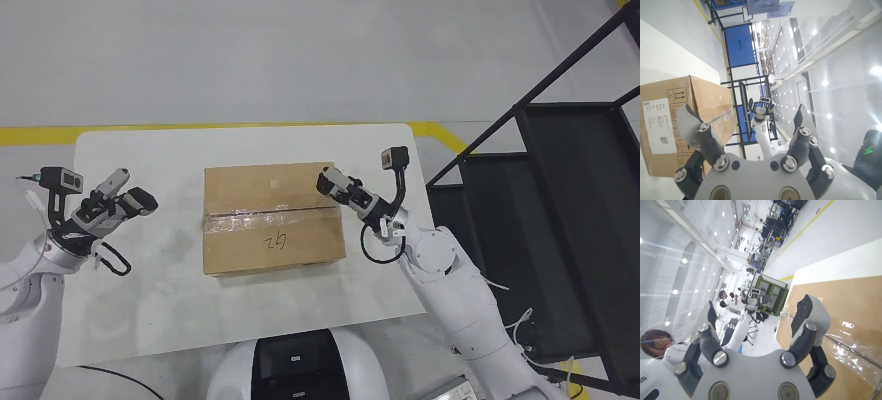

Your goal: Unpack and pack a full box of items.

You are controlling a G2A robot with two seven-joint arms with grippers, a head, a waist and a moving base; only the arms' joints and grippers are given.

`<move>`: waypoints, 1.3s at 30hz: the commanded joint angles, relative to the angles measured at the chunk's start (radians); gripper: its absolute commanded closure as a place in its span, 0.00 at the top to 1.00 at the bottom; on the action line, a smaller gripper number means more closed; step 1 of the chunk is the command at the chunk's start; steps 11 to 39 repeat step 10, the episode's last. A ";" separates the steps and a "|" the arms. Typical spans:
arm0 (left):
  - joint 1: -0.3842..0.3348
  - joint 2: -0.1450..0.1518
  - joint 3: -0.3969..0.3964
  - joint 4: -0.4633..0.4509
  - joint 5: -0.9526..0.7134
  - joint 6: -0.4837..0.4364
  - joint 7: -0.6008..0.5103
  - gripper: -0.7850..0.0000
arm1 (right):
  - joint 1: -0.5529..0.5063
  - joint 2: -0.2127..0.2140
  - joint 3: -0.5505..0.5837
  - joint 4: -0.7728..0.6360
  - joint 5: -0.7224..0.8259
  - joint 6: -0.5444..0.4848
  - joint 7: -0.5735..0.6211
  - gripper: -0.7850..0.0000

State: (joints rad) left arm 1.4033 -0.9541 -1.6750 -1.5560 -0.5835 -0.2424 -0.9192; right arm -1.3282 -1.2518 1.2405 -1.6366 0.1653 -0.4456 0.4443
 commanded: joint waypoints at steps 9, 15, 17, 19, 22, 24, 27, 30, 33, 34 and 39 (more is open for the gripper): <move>0.000 0.000 0.000 0.000 -0.004 0.004 -0.005 1.00 | 0.000 0.000 -0.002 0.000 0.003 0.000 0.001 1.00; 0.000 0.000 0.000 0.000 -0.004 0.004 -0.005 1.00 | 0.000 0.000 -0.002 0.000 0.003 0.000 0.001 1.00; 0.000 0.000 0.000 0.000 -0.004 0.004 -0.005 1.00 | 0.000 0.000 -0.002 0.000 0.003 0.000 0.001 1.00; 0.000 0.000 0.000 0.000 -0.004 0.004 -0.005 1.00 | 0.000 0.000 -0.002 0.000 0.003 0.000 0.001 1.00; 0.000 0.000 0.000 0.000 -0.004 0.004 -0.005 1.00 | 0.000 0.000 -0.002 0.000 0.003 0.000 0.001 1.00; 0.000 0.000 0.000 0.000 -0.004 0.004 -0.005 1.00 | 0.000 0.000 -0.002 0.000 0.003 0.000 0.001 1.00; 0.000 0.000 0.000 0.000 -0.004 0.004 -0.005 1.00 | 0.000 0.000 -0.002 0.000 0.003 0.000 0.001 1.00; 0.000 0.000 0.000 0.000 -0.004 0.004 -0.005 1.00 | 0.000 0.000 -0.002 0.000 0.003 0.000 0.001 1.00; 0.000 0.000 0.000 0.000 -0.004 0.004 -0.005 1.00 | 0.000 0.000 -0.002 0.000 0.003 0.000 0.001 1.00; 0.000 0.000 0.000 0.000 -0.004 0.004 -0.005 1.00 | 0.000 0.000 -0.002 0.000 0.003 0.000 0.001 1.00; 0.000 0.000 0.000 0.000 -0.004 0.004 -0.005 1.00 | 0.000 0.000 -0.002 0.000 0.003 0.000 0.001 1.00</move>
